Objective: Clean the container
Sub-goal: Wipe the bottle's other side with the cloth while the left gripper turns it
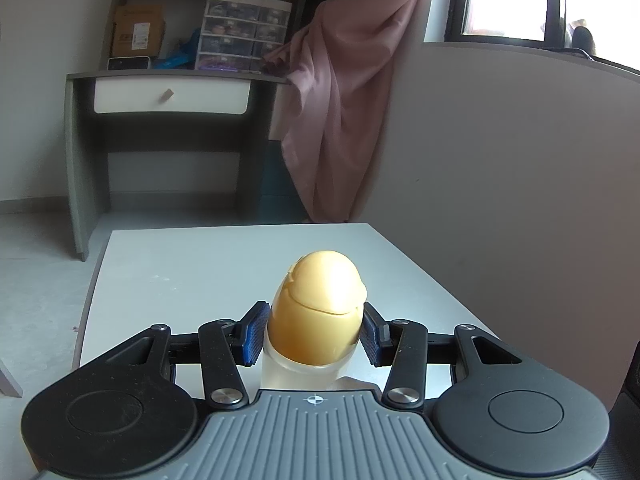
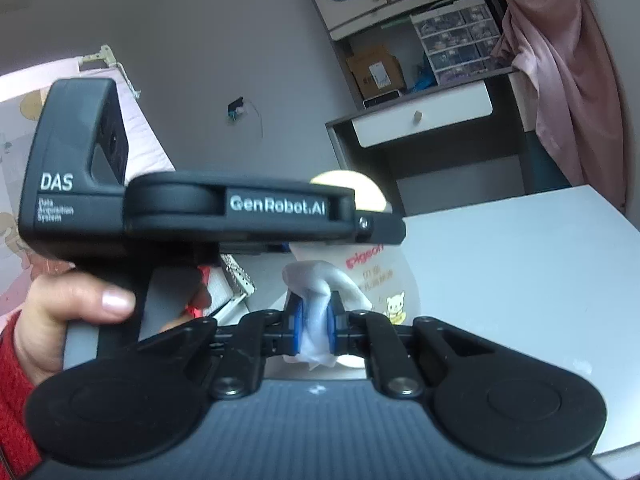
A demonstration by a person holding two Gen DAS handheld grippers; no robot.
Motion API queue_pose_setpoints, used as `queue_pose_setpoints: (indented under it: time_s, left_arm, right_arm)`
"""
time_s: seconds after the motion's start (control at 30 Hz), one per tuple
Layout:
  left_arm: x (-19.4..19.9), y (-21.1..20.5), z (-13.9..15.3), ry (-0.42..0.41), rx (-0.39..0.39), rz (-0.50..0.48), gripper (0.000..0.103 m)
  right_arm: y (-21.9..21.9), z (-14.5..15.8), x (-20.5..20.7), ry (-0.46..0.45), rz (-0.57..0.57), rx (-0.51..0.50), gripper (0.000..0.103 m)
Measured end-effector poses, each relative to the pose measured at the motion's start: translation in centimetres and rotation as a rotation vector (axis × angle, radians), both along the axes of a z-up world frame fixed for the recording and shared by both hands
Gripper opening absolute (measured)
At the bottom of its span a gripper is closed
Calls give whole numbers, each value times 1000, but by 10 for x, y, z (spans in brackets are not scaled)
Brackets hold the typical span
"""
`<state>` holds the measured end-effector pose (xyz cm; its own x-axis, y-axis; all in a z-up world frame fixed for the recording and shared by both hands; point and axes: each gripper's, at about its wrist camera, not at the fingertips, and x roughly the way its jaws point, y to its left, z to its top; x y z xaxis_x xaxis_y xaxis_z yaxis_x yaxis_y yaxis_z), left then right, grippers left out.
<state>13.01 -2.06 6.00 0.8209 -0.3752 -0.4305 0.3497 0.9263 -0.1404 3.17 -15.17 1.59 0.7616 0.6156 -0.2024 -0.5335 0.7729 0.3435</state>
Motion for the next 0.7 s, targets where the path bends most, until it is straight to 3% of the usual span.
queue_pose_setpoints:
  time_s: [0.33,0.7]
  left_arm:
    - [-3,-3,3,2,26,20,48]
    - [-2,1,2,12,-3,19,49]
  right_arm:
    - [-5,-20,10,60,-17,-14,12]
    - [-3,-31,15,102,-16,-42,12]
